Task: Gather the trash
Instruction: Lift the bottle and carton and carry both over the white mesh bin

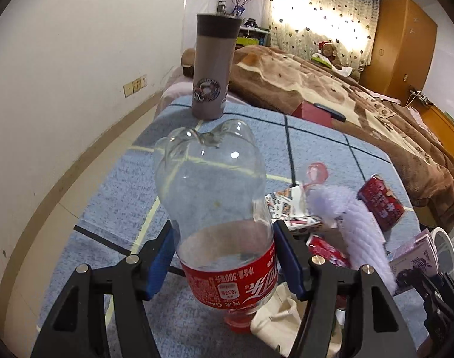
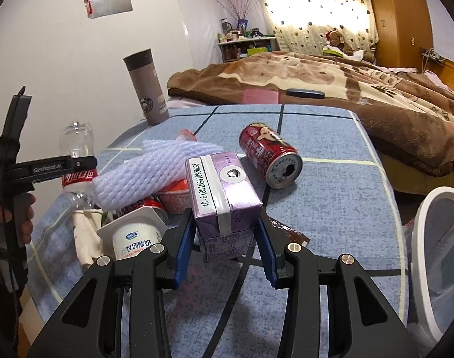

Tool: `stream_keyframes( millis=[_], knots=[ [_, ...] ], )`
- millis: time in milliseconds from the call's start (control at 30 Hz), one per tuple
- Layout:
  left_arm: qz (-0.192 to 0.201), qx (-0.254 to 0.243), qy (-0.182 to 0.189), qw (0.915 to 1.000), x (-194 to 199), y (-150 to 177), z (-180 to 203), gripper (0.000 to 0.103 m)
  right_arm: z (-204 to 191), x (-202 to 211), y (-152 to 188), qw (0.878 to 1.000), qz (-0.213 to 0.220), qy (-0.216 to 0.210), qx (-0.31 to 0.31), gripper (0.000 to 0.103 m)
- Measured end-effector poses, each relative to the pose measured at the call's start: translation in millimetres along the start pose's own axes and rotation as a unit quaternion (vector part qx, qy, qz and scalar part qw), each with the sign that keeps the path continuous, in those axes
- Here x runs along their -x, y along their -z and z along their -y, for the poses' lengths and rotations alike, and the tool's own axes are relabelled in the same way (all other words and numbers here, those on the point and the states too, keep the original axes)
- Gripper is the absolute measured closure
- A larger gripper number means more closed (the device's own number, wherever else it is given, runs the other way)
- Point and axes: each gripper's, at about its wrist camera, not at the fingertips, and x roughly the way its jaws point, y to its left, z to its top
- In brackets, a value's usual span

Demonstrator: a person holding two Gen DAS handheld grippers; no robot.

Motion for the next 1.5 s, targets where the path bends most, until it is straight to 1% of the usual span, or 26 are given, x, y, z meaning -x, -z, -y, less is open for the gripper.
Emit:
stream_keyframes(
  millis=[100,233,400,467,567,600,767,800,1000,1233,1367,1500],
  knots=[
    [0.010,-0.009,0.000,0.9999,8.4,-0.1,6.2,0.037,3.2,5.8,-0.6,1.000,0.006,0.001,-0.006,0.062],
    [0.019,-0.011,0.009,0.9997,18.2,-0.3,14.0,0.037,5.8,15.4,-2.1,1.000,0.019,0.005,-0.011,0.062],
    [0.039,-0.021,0.019,0.9988,34.1,-1.2,27.0,0.037,13.6,26.0,-2.3,0.999,0.031,0.010,-0.018,0.062],
    [0.053,-0.028,0.017,0.9981,40.8,-4.8,33.0,0.037,17.5,29.9,-3.1,0.999,0.036,0.011,-0.023,0.062],
    [0.077,-0.039,0.003,0.9962,50.5,-8.3,42.0,0.037,24.6,36.5,-4.1,0.998,0.047,0.016,-0.032,0.062],
    [0.082,-0.040,0.005,0.9958,53.7,-9.4,44.8,0.037,27.7,38.8,-4.2,0.998,0.049,0.018,-0.035,0.062],
    [0.097,-0.057,0.029,0.9933,67.6,-13.1,63.3,0.037,37.5,49.0,-5.2,0.996,0.064,0.026,-0.047,0.062],
    [0.098,-0.059,0.038,0.9926,69.8,-13.5,68.7,0.037,40.2,51.3,-5.7,0.996,0.067,0.030,-0.049,0.062],
    [0.104,-0.080,0.071,0.9888,73.4,-17.7,102.2,0.037,58.7,70.2,-7.2,0.993,0.085,0.051,-0.060,0.062],
    [0.107,-0.110,0.125,0.9802,81.0,-14.6,149.1,0.037,83.4,95.3,-4.4,0.988,0.105,0.084,-0.074,0.062],
    [0.098,-0.129,0.160,0.9737,80.2,-8.6,178.8,0.037,102.3,106.1,0.5,0.984,0.107,0.114,-0.087,0.062],
    [0.092,-0.147,0.179,0.9685,78.1,-6.4,210.4,0.037,119.8,114.6,7.1,0.980,0.107,0.134,-0.103,0.062]
  ],
)
